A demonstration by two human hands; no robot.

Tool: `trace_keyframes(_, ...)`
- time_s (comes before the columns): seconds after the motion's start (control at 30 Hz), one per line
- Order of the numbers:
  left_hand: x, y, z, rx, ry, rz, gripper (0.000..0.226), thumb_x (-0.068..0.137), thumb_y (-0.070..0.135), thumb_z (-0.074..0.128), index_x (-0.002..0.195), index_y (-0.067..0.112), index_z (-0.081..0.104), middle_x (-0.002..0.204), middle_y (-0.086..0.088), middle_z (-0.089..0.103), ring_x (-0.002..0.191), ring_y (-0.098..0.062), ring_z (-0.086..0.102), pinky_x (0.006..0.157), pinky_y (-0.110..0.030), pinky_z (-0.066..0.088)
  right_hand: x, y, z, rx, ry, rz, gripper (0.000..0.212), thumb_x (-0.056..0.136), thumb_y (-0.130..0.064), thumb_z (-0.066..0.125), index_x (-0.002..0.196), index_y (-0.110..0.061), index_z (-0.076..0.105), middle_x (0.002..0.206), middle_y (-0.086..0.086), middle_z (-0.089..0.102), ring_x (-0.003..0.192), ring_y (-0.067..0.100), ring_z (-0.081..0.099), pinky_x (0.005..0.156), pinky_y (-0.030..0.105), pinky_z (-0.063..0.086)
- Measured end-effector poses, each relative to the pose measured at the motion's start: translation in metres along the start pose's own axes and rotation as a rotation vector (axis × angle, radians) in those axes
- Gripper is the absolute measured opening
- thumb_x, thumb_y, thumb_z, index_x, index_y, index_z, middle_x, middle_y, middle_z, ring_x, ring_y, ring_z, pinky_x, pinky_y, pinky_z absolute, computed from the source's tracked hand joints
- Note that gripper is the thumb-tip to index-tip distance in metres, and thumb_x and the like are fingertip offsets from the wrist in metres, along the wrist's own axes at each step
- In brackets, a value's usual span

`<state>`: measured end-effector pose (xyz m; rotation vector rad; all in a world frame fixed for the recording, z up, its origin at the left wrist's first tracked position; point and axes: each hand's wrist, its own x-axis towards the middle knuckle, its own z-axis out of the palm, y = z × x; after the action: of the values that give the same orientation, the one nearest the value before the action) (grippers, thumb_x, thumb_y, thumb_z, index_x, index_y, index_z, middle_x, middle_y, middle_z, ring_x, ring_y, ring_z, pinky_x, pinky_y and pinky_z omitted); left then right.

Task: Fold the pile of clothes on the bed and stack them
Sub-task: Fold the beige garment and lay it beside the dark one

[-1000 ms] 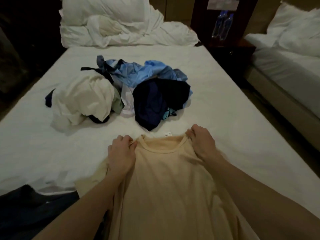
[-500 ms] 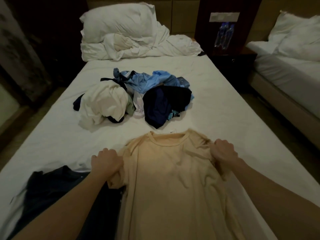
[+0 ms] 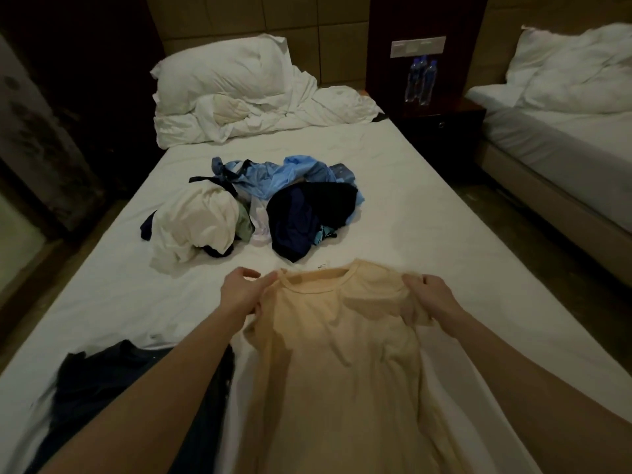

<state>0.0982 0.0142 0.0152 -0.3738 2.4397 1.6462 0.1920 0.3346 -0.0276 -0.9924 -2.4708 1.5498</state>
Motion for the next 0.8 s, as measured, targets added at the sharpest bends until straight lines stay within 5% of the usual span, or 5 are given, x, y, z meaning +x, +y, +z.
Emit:
trace_keyframes(0.2, -0.007, -0.050, 0.029, 0.268, -0.146, 0.309, 0.027, 0.102, 0.025, 0.051, 0.125, 0.015, 0.061, 0.121, -0.008, 0.067, 0.106, -0.024, 0.067, 0.090, -0.036, 0.055, -0.006, -0.031, 0.006, -0.131, 0.111, -0.151, 0.043, 0.097, -0.048, 0.052, 0.081, -0.009, 0.059, 0.076, 0.004, 0.058, 0.085, 0.031, 0.059, 0.069, 0.034, 0.039)
trace_keyframes(0.37, -0.009, -0.114, 0.021, 1.001, -0.425, 0.735, 0.058, 0.106, 0.045, 0.029, 0.158, 0.023, 0.016, 0.163, 0.012, 0.003, 0.152, -0.008, -0.002, 0.122, -0.025, -0.005, -0.036, -0.058, 0.063, -0.304, 0.029, -0.338, 0.036, 0.094, -0.054, 0.054, 0.079, -0.020, 0.054, 0.074, -0.004, 0.060, 0.070, 0.017, 0.058, 0.064, 0.036, 0.047)
trace_keyframes(0.5, -0.016, -0.132, 0.022, 0.999, -0.314, 0.794, 0.071, 0.096, 0.063, -0.006, 0.156, 0.024, 0.004, 0.162, 0.011, -0.010, 0.149, -0.005, -0.016, 0.120, -0.029, -0.013, -0.074, -0.038, 0.133, -0.545, -0.432, -0.429, 0.063, 0.092, -0.071, 0.028, 0.121, -0.025, 0.059, 0.121, -0.002, 0.065, 0.112, 0.019, 0.059, 0.099, 0.034, 0.043)
trace_keyframes(0.6, -0.025, -0.143, 0.021, 0.977, -0.282, 0.756, 0.089, 0.084, 0.066, -0.026, 0.156, 0.023, 0.001, 0.161, 0.009, -0.014, 0.149, -0.006, -0.018, 0.121, -0.031, -0.011, -0.085, -0.006, 0.158, -0.893, -0.506, -0.525, 0.107, 0.076, -0.086, -0.007, 0.158, -0.018, 0.004, 0.166, 0.001, 0.002, 0.153, 0.018, -0.004, 0.121, 0.048, -0.008)
trace_keyframes(0.8, -0.072, -0.153, 0.009, 0.916, -0.291, 0.622, 0.069, 0.095, 0.058, -0.004, 0.155, 0.024, -0.009, 0.159, 0.012, -0.020, 0.148, -0.006, -0.018, 0.120, -0.026, -0.010, -0.100, -0.009, 0.128, -0.732, -0.388, -0.654, 0.064, 0.103, -0.053, 0.022, 0.158, -0.020, 0.016, 0.165, -0.005, 0.011, 0.152, 0.013, 0.006, 0.122, 0.032, 0.004)
